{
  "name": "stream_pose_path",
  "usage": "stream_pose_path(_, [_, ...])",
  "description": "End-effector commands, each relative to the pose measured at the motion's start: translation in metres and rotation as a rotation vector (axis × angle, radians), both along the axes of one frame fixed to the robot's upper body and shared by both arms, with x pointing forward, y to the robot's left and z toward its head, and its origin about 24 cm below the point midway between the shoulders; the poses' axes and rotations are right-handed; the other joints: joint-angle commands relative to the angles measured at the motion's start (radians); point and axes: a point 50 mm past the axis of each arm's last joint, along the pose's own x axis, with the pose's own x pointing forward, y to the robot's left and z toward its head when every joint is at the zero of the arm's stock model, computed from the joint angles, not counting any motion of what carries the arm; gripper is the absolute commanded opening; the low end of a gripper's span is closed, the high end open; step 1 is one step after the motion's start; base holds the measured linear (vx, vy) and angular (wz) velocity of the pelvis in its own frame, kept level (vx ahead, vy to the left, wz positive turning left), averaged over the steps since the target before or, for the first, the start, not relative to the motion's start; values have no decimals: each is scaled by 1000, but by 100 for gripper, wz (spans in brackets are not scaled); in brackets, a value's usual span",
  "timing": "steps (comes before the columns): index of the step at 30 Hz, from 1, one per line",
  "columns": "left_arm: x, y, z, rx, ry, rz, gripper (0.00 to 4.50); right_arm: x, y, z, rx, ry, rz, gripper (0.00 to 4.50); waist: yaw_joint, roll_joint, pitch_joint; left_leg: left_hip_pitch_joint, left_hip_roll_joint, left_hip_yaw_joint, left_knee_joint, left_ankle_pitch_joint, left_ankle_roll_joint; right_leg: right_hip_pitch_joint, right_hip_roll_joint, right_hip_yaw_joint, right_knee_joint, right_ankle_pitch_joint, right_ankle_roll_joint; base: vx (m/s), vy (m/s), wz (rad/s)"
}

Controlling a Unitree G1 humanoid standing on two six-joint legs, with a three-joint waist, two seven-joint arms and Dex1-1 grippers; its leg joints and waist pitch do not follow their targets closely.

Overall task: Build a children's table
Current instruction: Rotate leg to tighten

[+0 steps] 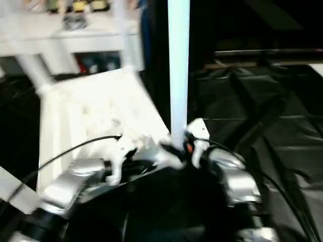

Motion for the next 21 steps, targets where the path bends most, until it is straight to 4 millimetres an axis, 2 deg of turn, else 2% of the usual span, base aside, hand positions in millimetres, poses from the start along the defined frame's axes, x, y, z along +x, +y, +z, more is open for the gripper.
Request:
stream_pose_path(1, [2,-31,26,-120,-98,-18,0,-24,45,-43,-38,201,110,219,4,-26,-39,-11,47,-27,-68,-178,54,41,-88,47,-100,-348,-134,0,0,0])
stream_pose_path(2, [1,-34,26,-119,-100,-15,0,-24,48,-43,-42,189,111,219,2,-26,-39,-11,47,-27,-68,-178,55,41,-88,47,-101,-344,-132,0,0,0])
stream_pose_path(3, [0,-35,26,-119,-103,-9,0,-24,49,-42,-38,173,117,248,2,-26,-40,-5,48,-26,-66,-188,58,36,-88,48,-103,-341,-133,0,0,0])
stream_pose_path(4, [0,-36,25,-115,-109,-5,0,-22,49,-40,-17,168,103,276,0,-25,-40,-6,49,-26,-66,-193,63,37,-87,49,-102,-335,-138,0,0,0])
stream_pose_path(7, [1,-33,25,-106,-122,3,0,-21,47,-35,57,188,100,285,-2,-23,-39,-4,52,-26,-69,-208,71,35,-86,49,-102,-320,-149,0,0,0])
stream_pose_path(10, [2,-29,25,-90,-134,-17,0,-24,41,-30,19,137,162,322,-1,-23,-39,-2,53,-26,-69,-221,68,35,-86,50,-102,-321,-149,0,0,0])
stream_pose_path(11, [2,-29,25,-90,-134,-17,0,-24,41,-30,19,137,162,322,1,-23,-39,-2,54,-26,-69,-223,69,34,-86,51,-102,-319,-149,0,0,0])
stream_pose_path(13, [2,-24,24,-82,-136,-23,0,-31,22,-22,-6,74,246,330,6,-20,-40,-1,55,-25,-68,-211,74,36,-87,52,-102,-298,-147,0,0,0])
stream_pose_path(14, [2,-24,24,-82,-136,-23,0,-31,22,-21,-7,72,250,330,9,-23,-42,-1,55,-23,-65,-203,79,37,-86,53,-101,-280,-147,0,0,0])
stream_pose_path(15, [2,-21,24,-77,-136,-29,0,-36,11,-16,-12,47,294,330,19,-23,-46,3,56,-20,-59,-169,94,34,-86,56,-95,-216,-165,0,0,0])
stream_pose_path(16, [2,-21,24,-77,-136,-29,0,-36,11,-16,-12,47,294,330,20,-23,-47,1,56,-20,-59,-156,99,36,-86,55,-92,-193,-172,0,0,0])
stream_pose_path(17, [2,-18,23,-72,-134,-35,0,-42,-2,-12,-25,32,329,330,21,-18,-47,-1,56,-21,-58,-146,105,38,-85,54,-89,-175,-178,0,0,0])
stream_pose_path(18, [1,-16,22,-67,-132,-44,0,-46,-12,-9,-35,22,343,330,31,-18,-48,-3,55,-21,-54,-135,121,40,-86,53,-87,-151,-180,0,0,0])
stream_pose_path(21, [0,-11,20,-61,-127,-53,0,-53,-38,-2,-59,19,349,330,43,-20,-46,-2,56,-20,-54,-143,132,40,-85,53,-91,-169,-170,0,0,0])
